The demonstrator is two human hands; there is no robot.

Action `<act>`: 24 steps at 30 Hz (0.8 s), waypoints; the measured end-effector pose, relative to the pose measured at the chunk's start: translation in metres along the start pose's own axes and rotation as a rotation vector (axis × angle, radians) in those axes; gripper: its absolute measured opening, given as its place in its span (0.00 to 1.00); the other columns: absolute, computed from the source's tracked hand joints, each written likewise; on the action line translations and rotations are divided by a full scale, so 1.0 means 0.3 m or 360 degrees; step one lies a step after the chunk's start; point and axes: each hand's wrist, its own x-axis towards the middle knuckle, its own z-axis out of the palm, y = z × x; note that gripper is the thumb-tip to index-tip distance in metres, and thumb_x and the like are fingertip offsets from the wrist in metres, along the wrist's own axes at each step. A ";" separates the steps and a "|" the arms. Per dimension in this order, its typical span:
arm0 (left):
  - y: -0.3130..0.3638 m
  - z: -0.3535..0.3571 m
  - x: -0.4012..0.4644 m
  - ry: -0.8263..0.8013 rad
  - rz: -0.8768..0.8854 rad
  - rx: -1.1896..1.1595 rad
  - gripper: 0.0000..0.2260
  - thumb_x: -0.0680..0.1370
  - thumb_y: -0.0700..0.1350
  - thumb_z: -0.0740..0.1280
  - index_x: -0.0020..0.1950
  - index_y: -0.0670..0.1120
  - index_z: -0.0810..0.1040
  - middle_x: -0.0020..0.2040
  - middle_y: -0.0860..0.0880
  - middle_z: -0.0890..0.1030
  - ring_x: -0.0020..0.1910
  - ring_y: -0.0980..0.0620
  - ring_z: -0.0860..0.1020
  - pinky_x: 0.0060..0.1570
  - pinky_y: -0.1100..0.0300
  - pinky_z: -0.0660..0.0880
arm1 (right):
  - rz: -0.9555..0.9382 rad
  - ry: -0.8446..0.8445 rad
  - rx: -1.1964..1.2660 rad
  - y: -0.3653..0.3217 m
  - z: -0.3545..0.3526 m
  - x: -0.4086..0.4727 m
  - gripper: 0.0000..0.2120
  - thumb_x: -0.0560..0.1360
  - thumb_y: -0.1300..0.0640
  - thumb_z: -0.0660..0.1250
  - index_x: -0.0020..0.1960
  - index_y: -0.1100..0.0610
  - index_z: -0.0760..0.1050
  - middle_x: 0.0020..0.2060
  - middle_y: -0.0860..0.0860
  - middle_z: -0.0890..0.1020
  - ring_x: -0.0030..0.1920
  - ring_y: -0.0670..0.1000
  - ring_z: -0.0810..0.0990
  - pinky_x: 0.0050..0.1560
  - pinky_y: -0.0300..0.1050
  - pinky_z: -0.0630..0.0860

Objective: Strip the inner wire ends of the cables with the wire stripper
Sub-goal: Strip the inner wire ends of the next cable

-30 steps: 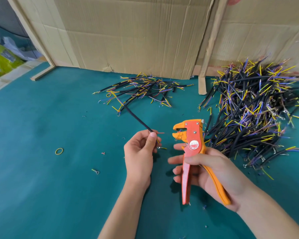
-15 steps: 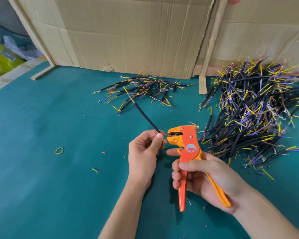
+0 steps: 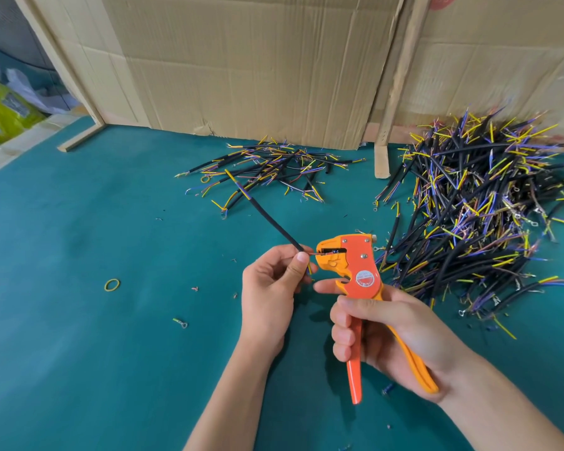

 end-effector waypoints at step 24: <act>-0.021 0.000 0.005 -0.0051 0.0022 -0.0033 0.01 0.79 0.38 0.71 0.48 0.40 0.81 0.34 0.46 0.81 0.32 0.51 0.74 0.36 0.65 0.72 | -0.0150 0.0151 -0.0007 -0.003 -0.013 0.004 0.18 0.70 0.62 0.76 0.57 0.67 0.81 0.32 0.56 0.73 0.26 0.51 0.71 0.25 0.45 0.71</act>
